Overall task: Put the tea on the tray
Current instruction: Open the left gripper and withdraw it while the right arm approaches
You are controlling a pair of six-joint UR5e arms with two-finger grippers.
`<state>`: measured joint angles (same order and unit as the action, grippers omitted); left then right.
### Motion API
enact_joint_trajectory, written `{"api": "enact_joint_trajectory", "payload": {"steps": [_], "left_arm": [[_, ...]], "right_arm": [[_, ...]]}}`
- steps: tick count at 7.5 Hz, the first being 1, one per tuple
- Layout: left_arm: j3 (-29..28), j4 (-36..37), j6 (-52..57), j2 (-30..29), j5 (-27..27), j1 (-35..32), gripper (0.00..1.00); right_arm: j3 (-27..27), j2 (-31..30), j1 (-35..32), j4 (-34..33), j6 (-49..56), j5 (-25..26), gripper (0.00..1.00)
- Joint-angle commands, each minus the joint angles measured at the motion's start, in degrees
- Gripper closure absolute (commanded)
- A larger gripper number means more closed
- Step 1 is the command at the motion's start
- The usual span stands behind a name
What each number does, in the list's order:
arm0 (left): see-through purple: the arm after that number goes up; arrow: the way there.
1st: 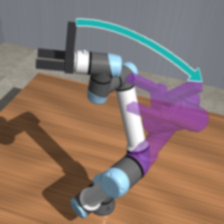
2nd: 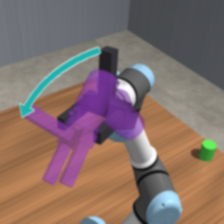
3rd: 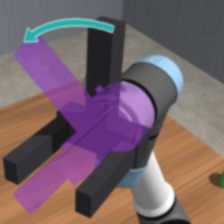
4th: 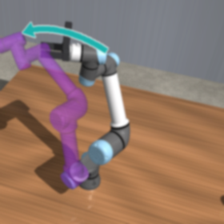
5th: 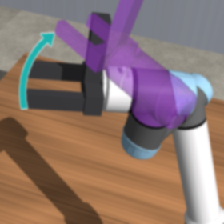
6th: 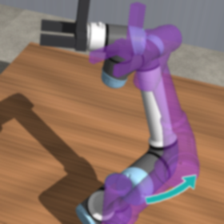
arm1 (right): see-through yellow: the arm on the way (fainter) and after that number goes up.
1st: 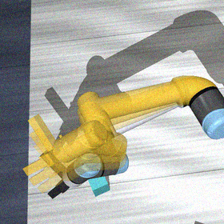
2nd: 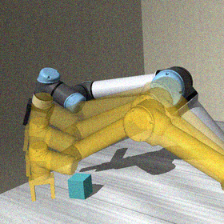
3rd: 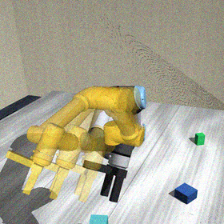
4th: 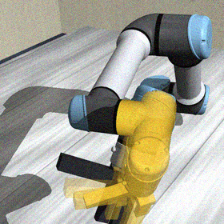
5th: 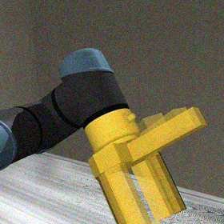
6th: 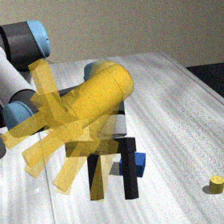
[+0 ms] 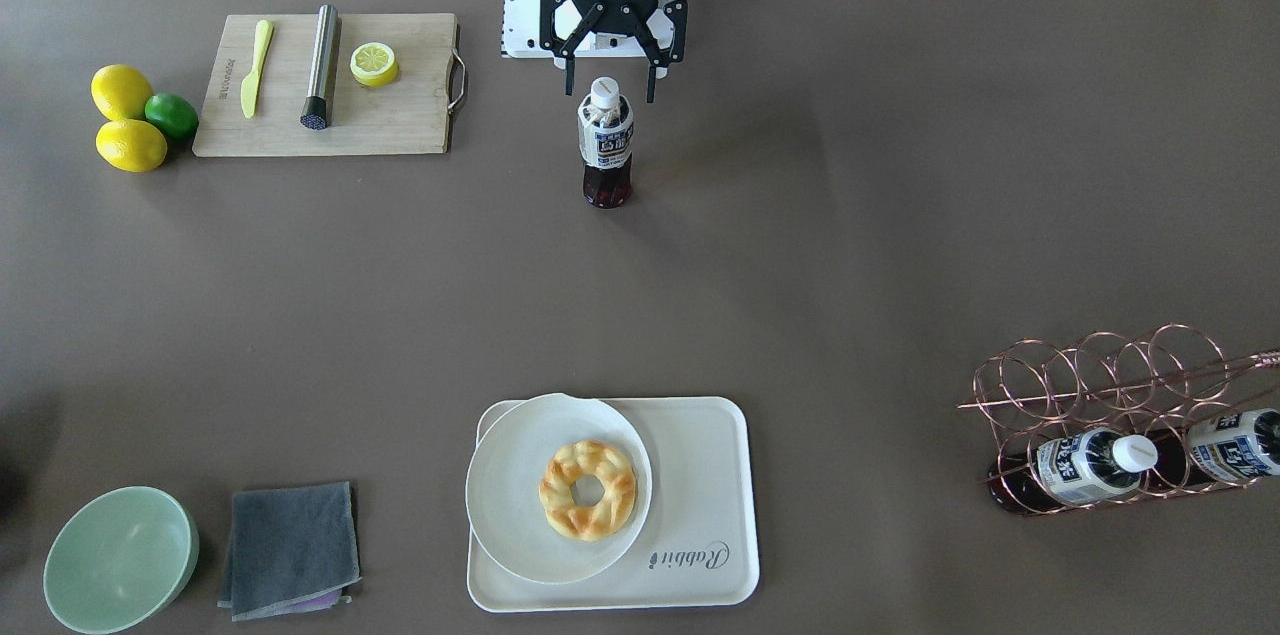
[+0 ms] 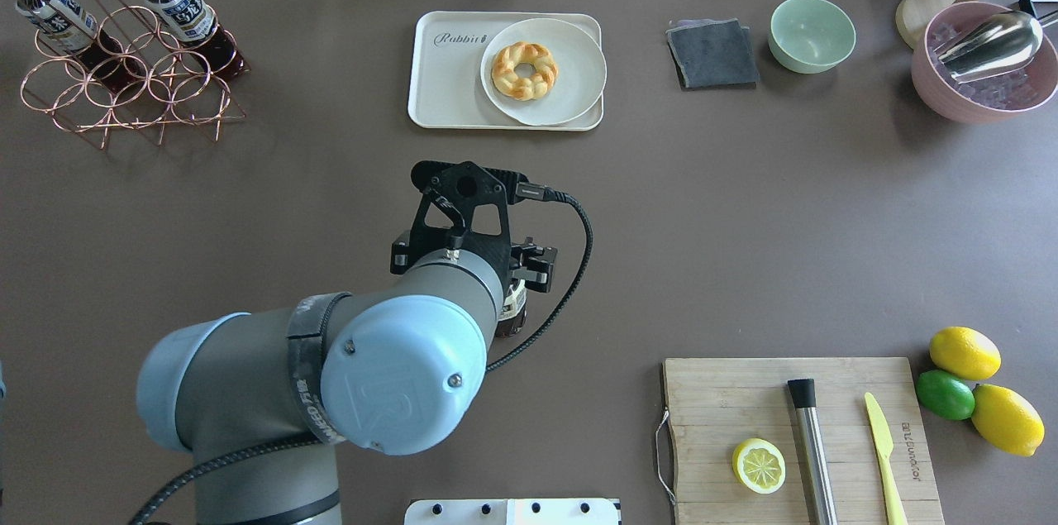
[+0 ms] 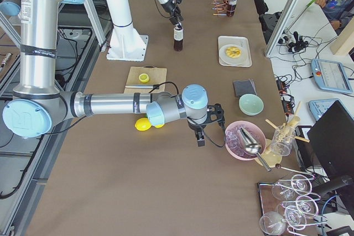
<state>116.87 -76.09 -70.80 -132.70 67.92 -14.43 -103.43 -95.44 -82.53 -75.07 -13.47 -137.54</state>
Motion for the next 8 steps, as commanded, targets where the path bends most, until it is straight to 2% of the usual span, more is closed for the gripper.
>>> {"api": "enact_joint_trajectory", "payload": {"steps": [1,2,3,5,6,7,8], "left_arm": [[3.01,-0.02,8.80,4.54,16.29,-12.40,0.03],[3.27,-0.11,15.10,7.25,22.20,-18.99,0.03],[4.58,-1.16,21.69,11.11,25.65,-23.23,0.03],[2.59,-14.99,29.01,20.59,35.13,-31.41,0.03],[0.13,-18.71,34.10,23.07,39.27,-36.41,0.03],[-1.37,-19.36,37.54,23.71,42.18,-39.77,0.03],[-1.65,-19.36,39.84,24.84,42.47,-41.63,0.03]], "right_arm": [[-8.24,2.45,6.92,-0.07,-20.37,-0.27,0.00],[-12.19,4.11,10.60,-0.07,-30.46,-0.01,0.00],[-16.93,4.99,15.95,-0.07,-41.09,1.56,0.00],[-24.60,7.45,28.68,-0.42,-59.31,8.31,0.00],[-27.06,9.99,35.71,-2.60,-66.96,12.69,0.00],[-28.30,15.67,41.00,-9.93,-69.21,16.48,0.00],[-28.40,23.21,46.10,-18.97,-69.67,21.48,0.00]]}}
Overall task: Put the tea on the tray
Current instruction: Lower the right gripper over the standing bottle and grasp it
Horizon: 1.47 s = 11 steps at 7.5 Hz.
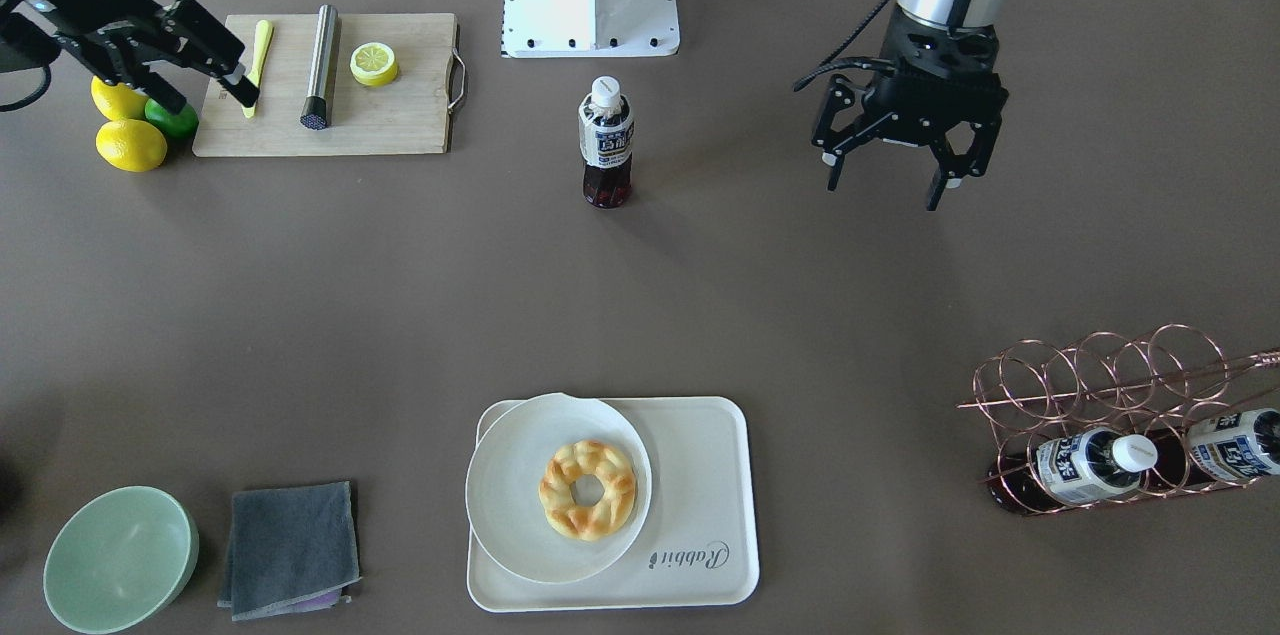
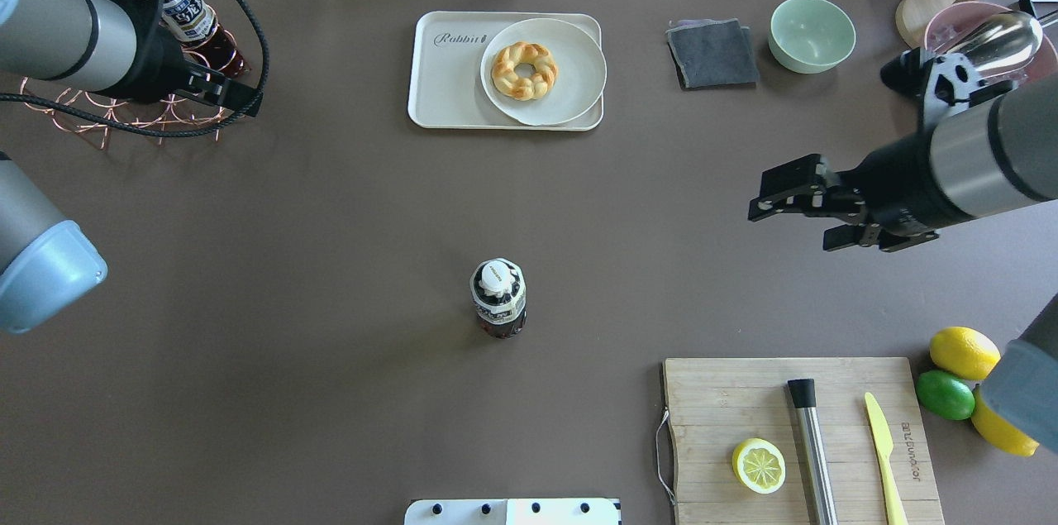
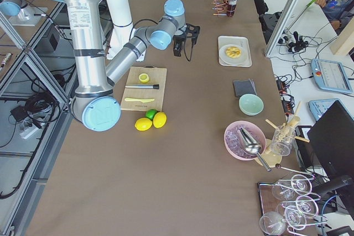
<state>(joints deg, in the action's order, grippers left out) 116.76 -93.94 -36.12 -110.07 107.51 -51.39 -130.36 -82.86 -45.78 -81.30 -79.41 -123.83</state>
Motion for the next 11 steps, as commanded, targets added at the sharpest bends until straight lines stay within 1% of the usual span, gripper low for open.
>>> {"api": "enact_joint_trajectory", "payload": {"steps": [1,2,3,4,5,6,7,8,9,10,11], "left_arm": [[-1.54,-1.50,7.10,3.09,4.71,-6.60,0.03],[-1.28,-1.68,10.16,4.84,6.29,-8.71,0.03],[-1.36,-3.51,13.41,7.73,7.61,-10.99,0.03],[-1.54,-7.09,15.53,11.42,9.37,-12.75,0.03],[-1.54,-11.31,15.73,15.46,9.73,-13.73,0.03],[-1.54,-14.22,15.73,17.76,10.61,-13.91,0.03],[-1.28,-14.51,15.65,18.74,10.70,-14.35,0.03],[-0.75,-14.60,15.73,19.62,10.79,-14.96,0.03],[-0.57,-14.60,15.73,19.89,10.79,-15.23,0.03],[-0.66,-14.51,15.73,19.98,10.70,-15.23,0.03],[-1.01,-14.60,15.73,19.98,10.79,-15.32,0.03]], "right_arm": [[-1.21,17.57,13.40,-21.79,-3.91,12.68,0.00],[-0.08,23.30,16.83,-27.36,-4.87,14.56,0.00],[2.80,27.18,19.48,-28.11,-4.88,16.67,0.00],[7.79,32.44,21.68,-28.21,-4.88,19.21,0.00],[14.37,37.71,22.57,-28.21,-3.48,20.98,0.00],[17.83,39.94,22.58,-28.21,0.71,21.43,0.00],[17.60,40.05,23.19,-28.30,1.27,21.87,0.00],[18.73,40.14,23.63,-28.30,2.06,23.70,0.00],[19.61,40.58,23.81,-28.21,4.07,24.24,0.01],[19.71,40.93,24.16,-28.21,4.18,24.42,0.03],[21.27,41.71,24.16,-28.12,4.18,24.77,0.12]]}}
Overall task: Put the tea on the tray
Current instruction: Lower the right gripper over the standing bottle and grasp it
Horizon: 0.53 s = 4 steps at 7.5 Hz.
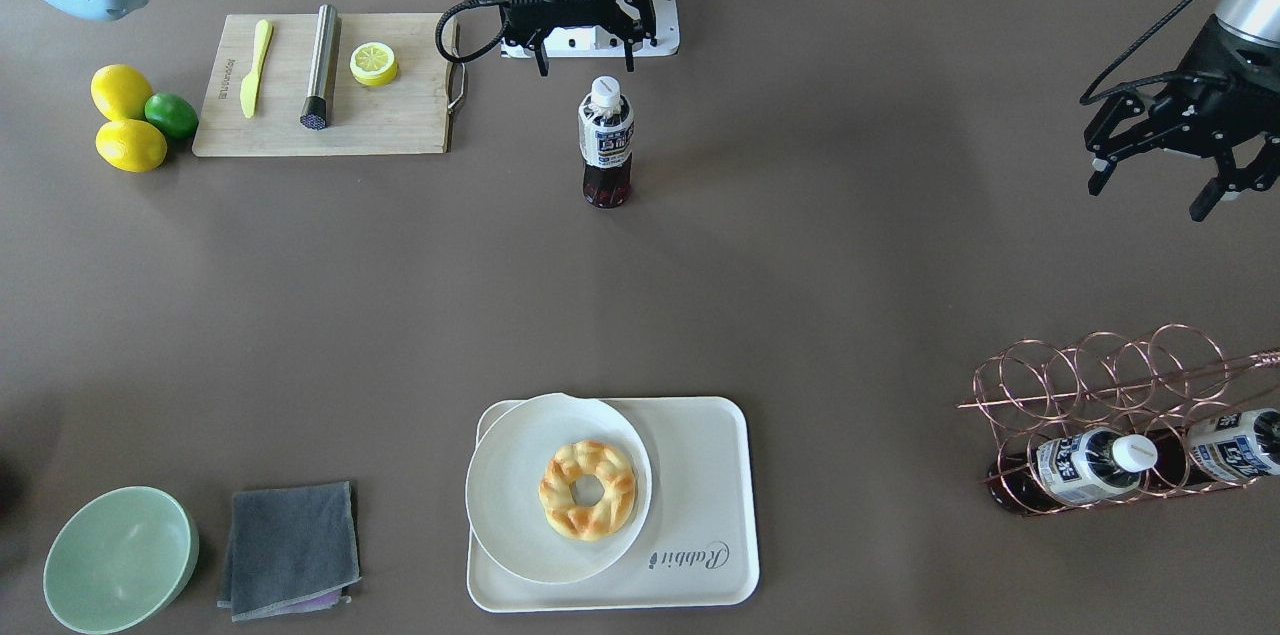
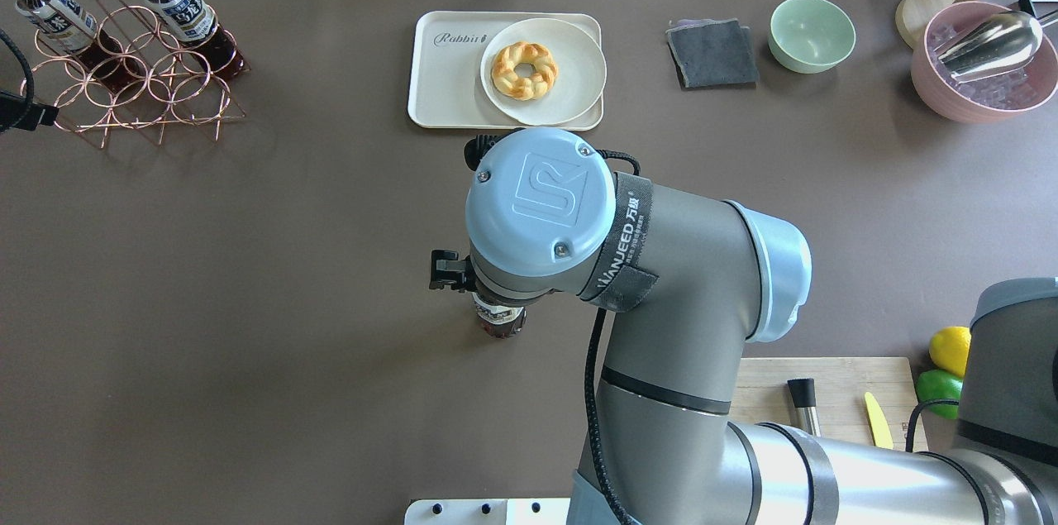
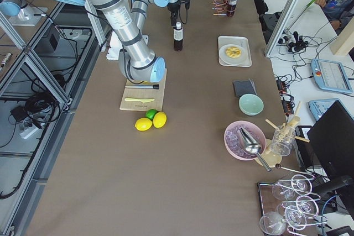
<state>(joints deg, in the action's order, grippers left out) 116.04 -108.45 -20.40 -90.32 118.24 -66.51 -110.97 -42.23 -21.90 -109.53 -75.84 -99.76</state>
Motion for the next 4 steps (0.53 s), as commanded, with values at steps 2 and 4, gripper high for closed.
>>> {"api": "enact_joint_trajectory", "payload": {"steps": [2,4], "left_arm": [[-1.24,-2.27,-0.17,0.40,0.06,-0.20,0.03],[-2.04,-2.73,-0.43,0.23,-0.03,-0.20,0.03]], "right_arm": [[1.81,1.19,0.28,-0.07,0.61,1.41,0.86],[1.72,1.62,-0.33,-0.07,1.13,1.15,1.00]]}}
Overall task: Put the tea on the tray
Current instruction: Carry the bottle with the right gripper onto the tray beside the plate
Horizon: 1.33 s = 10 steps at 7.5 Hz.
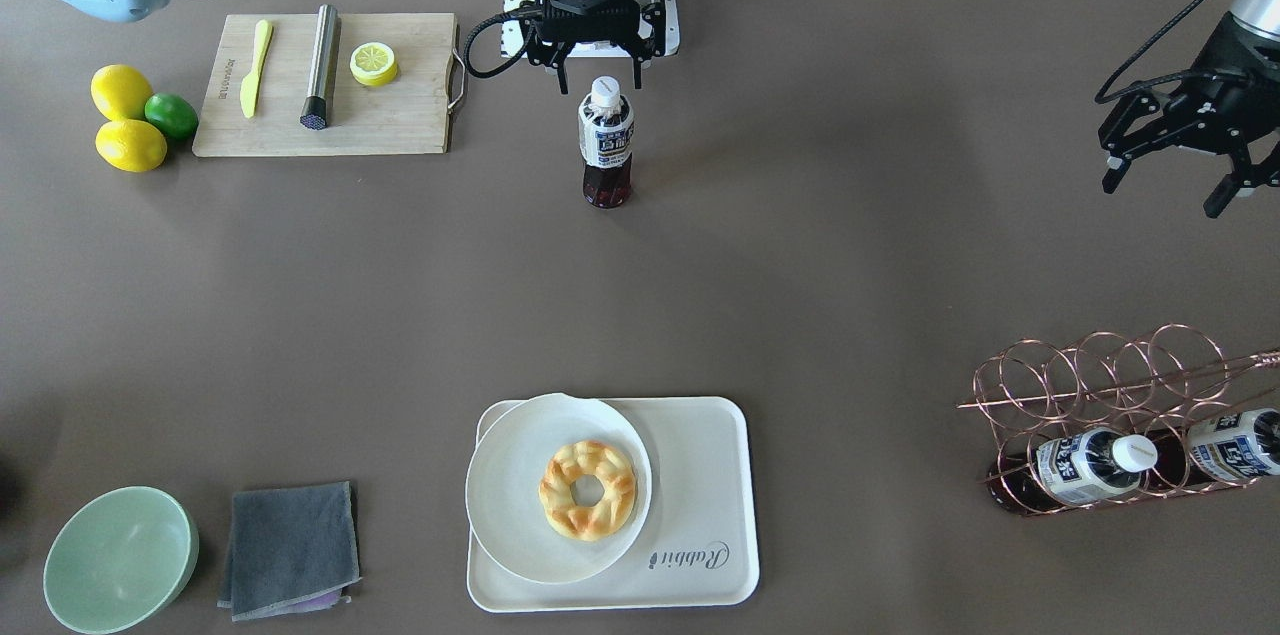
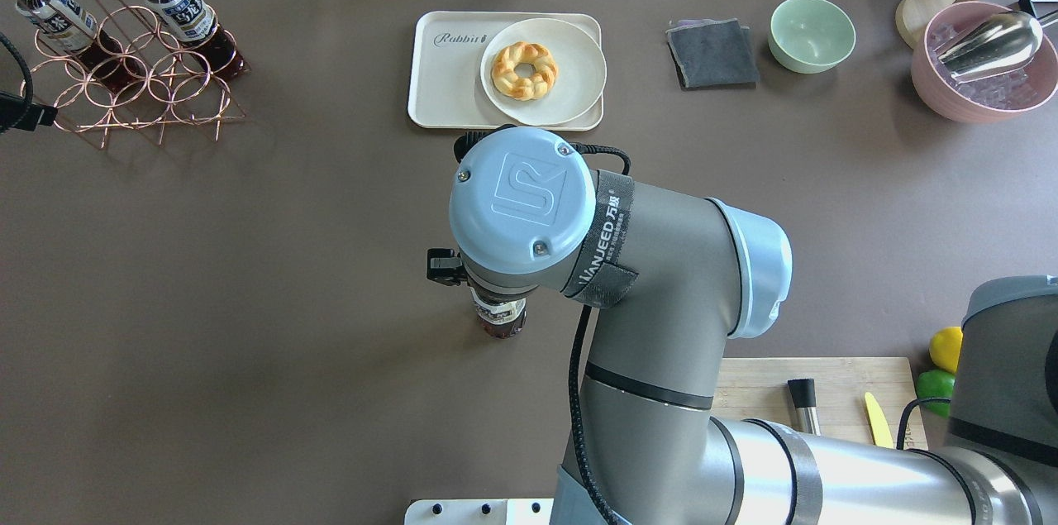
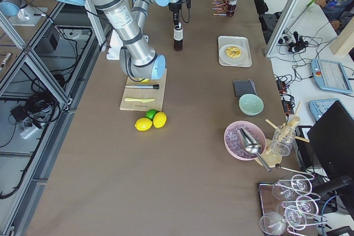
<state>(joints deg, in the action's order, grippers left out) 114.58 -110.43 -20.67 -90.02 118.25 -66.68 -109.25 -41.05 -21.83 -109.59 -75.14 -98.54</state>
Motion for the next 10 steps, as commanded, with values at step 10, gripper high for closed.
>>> {"api": "enact_joint_trajectory", "payload": {"steps": [10], "left_arm": [[-2.17,-6.20,-5.61,2.04,-0.56,0.14,0.03]], "right_arm": [[48.04,23.99,-21.23,21.48,13.27,-8.24,1.00]]}}
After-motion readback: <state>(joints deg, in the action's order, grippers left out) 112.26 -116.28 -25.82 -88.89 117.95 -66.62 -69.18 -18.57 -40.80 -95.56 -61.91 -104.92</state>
